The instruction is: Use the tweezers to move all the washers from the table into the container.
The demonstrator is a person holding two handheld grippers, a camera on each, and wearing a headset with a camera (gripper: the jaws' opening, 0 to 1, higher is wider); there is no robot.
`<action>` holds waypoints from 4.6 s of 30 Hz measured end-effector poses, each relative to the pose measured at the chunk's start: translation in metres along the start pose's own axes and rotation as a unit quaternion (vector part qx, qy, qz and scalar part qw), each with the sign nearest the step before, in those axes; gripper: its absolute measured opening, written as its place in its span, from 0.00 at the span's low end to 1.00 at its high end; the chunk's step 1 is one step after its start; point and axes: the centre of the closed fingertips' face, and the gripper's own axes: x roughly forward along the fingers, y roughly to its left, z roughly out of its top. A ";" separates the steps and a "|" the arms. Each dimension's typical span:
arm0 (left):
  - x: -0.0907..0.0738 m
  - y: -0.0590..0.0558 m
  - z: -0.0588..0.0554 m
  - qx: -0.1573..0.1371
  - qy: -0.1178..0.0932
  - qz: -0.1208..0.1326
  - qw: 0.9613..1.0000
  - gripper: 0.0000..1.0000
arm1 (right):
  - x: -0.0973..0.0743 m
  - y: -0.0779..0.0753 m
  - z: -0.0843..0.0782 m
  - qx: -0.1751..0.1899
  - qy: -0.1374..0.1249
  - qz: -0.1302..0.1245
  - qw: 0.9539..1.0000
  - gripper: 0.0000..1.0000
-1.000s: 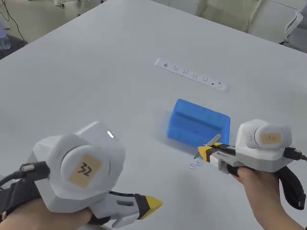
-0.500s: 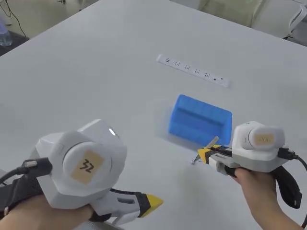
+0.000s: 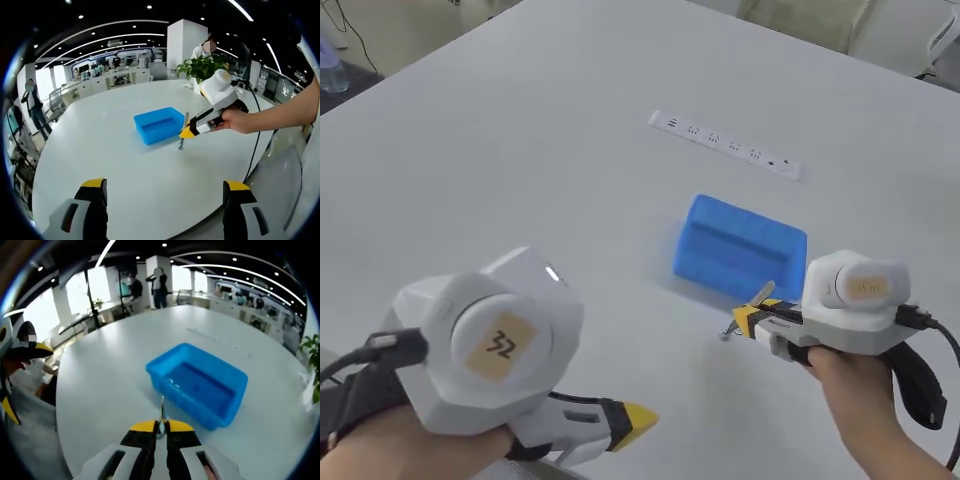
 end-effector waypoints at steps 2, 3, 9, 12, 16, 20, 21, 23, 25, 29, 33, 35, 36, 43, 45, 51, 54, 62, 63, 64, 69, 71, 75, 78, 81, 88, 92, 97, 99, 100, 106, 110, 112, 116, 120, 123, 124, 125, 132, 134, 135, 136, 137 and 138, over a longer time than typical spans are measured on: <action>0.000 0.000 0.000 -0.001 0.001 0.000 1.000 0.99 | 0.000 0.000 0.000 -0.004 0.000 0.000 1.000 0.03; 0.000 0.000 -0.001 0.000 0.001 0.001 1.000 0.99 | 0.000 0.001 -0.001 -0.007 0.000 0.000 1.000 0.03; 0.000 -0.001 0.001 0.001 -0.001 -0.001 1.000 0.99 | -0.002 0.005 -0.001 -0.020 -0.002 -0.002 1.000 0.03; 0.000 0.001 0.002 0.000 -0.003 0.001 1.000 0.99 | -0.002 0.003 -0.002 -0.019 -0.002 -0.002 1.000 0.02; -0.001 0.000 0.001 0.003 -0.001 0.001 1.000 0.99 | -0.002 0.002 -0.003 -0.022 0.002 -0.005 1.000 0.02; -0.003 0.000 0.004 0.003 -0.006 0.002 1.000 0.99 | -0.001 0.002 -0.003 -0.026 0.004 -0.006 1.000 0.02; -0.003 0.001 0.004 0.005 -0.006 0.002 1.000 0.99 | -0.002 0.002 -0.003 -0.026 0.005 -0.006 1.000 0.02; -0.004 0.001 0.005 0.007 -0.006 0.003 1.000 0.99 | -0.002 0.002 -0.004 -0.027 0.006 -0.007 1.000 0.02; -0.005 0.001 0.005 0.007 -0.006 0.003 1.000 0.99 | -0.002 0.002 -0.004 -0.025 0.009 -0.007 1.000 0.02; -0.006 0.002 0.006 0.015 -0.005 0.007 1.000 0.98 | -0.003 0.003 -0.004 -0.022 0.013 -0.007 1.000 0.02; -0.007 0.001 0.009 0.019 -0.007 0.008 1.000 0.98 | -0.006 0.003 0.000 -0.019 0.010 -0.004 1.000 0.02; -0.007 0.002 0.010 0.022 -0.007 0.009 1.000 0.98 | -0.009 0.003 0.003 -0.014 0.006 -0.002 1.000 0.02; -0.008 0.002 0.010 0.025 -0.007 0.010 1.000 0.98 | -0.010 0.003 0.005 -0.011 0.004 -0.001 1.000 0.02; -0.006 -0.003 0.011 0.030 -0.005 0.004 1.000 0.98 | -0.024 0.004 0.017 -0.006 -0.011 -0.001 1.000 0.02; -0.007 -0.004 0.012 0.031 -0.007 0.003 0.999 0.98 | -0.027 0.004 0.018 -0.007 -0.011 -0.003 1.000 0.02; -0.010 -0.007 0.015 0.036 -0.013 0.003 0.999 0.98 | -0.036 -0.003 0.026 -0.004 -0.023 -0.008 1.000 0.02; -0.011 -0.007 0.016 0.033 -0.016 0.003 0.999 0.98 | -0.039 -0.004 0.030 -0.006 -0.027 -0.009 1.000 0.02; -0.013 -0.006 0.016 0.037 -0.016 0.010 0.999 0.98 | -0.048 0.002 0.046 -0.013 -0.045 -0.006 0.999 0.02; -0.014 -0.006 0.016 0.038 -0.016 0.011 0.999 0.98 | -0.048 0.002 0.048 -0.016 -0.046 -0.006 0.999 0.02; -0.014 -0.006 0.016 0.038 -0.016 0.012 0.999 0.98 | -0.048 0.001 0.050 -0.021 -0.047 -0.007 0.999 0.02; -0.014 -0.005 0.015 0.036 -0.016 0.015 0.999 0.98 | -0.051 0.004 0.060 -0.037 -0.050 -0.006 0.998 0.02; -0.014 -0.004 0.014 0.037 -0.014 0.016 0.999 0.98 | -0.051 0.005 0.063 -0.044 -0.050 -0.007 0.998 0.02; -0.014 -0.003 0.013 0.040 -0.011 0.019 0.999 0.98 | -0.052 0.006 0.068 -0.050 -0.053 -0.007 0.997 0.02; -0.014 -0.003 0.012 0.040 -0.010 0.019 0.999 0.98 | -0.051 0.004 0.071 -0.052 -0.056 -0.008 0.997 0.02; -0.013 -0.002 0.012 0.041 -0.009 0.020 0.999 0.97 | -0.051 -0.001 0.075 -0.051 -0.060 -0.011 0.997 0.02; -0.012 -0.002 0.010 0.043 -0.006 0.020 0.999 0.97 | -0.051 -0.007 0.082 -0.048 -0.067 -0.016 0.997 0.02; -0.011 -0.003 0.010 0.044 -0.005 0.018 0.999 0.97 | -0.050 -0.010 0.085 -0.050 -0.069 -0.020 0.996 0.02; -0.012 -0.002 0.010 0.045 -0.006 0.019 0.999 0.97 | -0.047 -0.018 0.089 -0.057 -0.068 -0.027 0.996 0.02; -0.012 -0.002 0.011 0.042 -0.007 0.017 0.999 0.97 | -0.045 -0.020 0.089 -0.057 -0.067 -0.028 0.996 0.02; -0.012 -0.002 0.011 0.041 -0.007 0.017 0.999 0.97 | -0.044 -0.022 0.090 -0.056 -0.066 -0.029 0.996 0.02; -0.010 0.000 0.007 0.039 -0.002 0.020 0.999 0.97 | -0.038 -0.029 0.094 -0.045 -0.066 -0.033 0.996 0.02; -0.010 0.000 0.006 0.037 0.000 0.019 0.999 0.97 | -0.034 -0.030 0.092 -0.049 -0.062 -0.035 0.996 0.02; -0.010 0.000 0.005 0.038 0.000 0.019 0.999 0.96 | -0.030 -0.032 0.091 -0.056 -0.055 -0.039 0.996 0.02; -0.009 0.000 0.004 0.039 0.002 0.018 0.999 0.96 | -0.025 -0.037 0.084 -0.058 -0.044 -0.043 0.996 0.02; -0.009 0.000 0.003 0.038 0.004 0.018 0.999 0.96 | -0.024 -0.042 0.080 -0.058 -0.036 -0.045 0.997 0.02; -0.008 0.000 0.002 0.039 0.006 0.018 0.999 0.96 | -0.021 -0.045 0.076 -0.056 -0.032 -0.045 0.997 0.02; -0.008 0.000 0.001 0.039 0.007 0.017 0.999 0.97 | -0.020 -0.046 0.074 -0.056 -0.030 -0.045 0.997 0.02; -0.008 -0.001 0.002 0.038 0.006 0.015 0.999 0.97 | -0.018 -0.045 0.073 -0.058 -0.028 -0.045 0.997 0.02; -0.007 0.001 0.000 0.037 0.010 0.018 0.999 0.97 | -0.010 -0.049 0.069 -0.060 -0.019 -0.043 0.997 0.02; -0.007 0.001 0.000 0.034 0.010 0.017 0.999 0.97 | -0.010 -0.050 0.067 -0.060 -0.016 -0.044 0.997 0.02; -0.007 0.001 0.000 0.034 0.010 0.017 0.999 0.97 | -0.006 -0.052 0.067 -0.059 -0.015 -0.043 0.997 0.02; -0.007 0.001 -0.001 0.032 0.010 0.017 0.999 0.97 | -0.005 -0.053 0.067 -0.057 -0.015 -0.042 0.997 0.02; -0.007 0.002 -0.001 0.032 0.010 0.018 0.999 0.97 | -0.004 -0.053 0.066 -0.056 -0.014 -0.042 0.997 0.02; -0.007 0.003 -0.001 0.031 0.011 0.020 0.999 0.97 | -0.002 -0.053 0.064 -0.055 -0.012 -0.040 0.998 0.02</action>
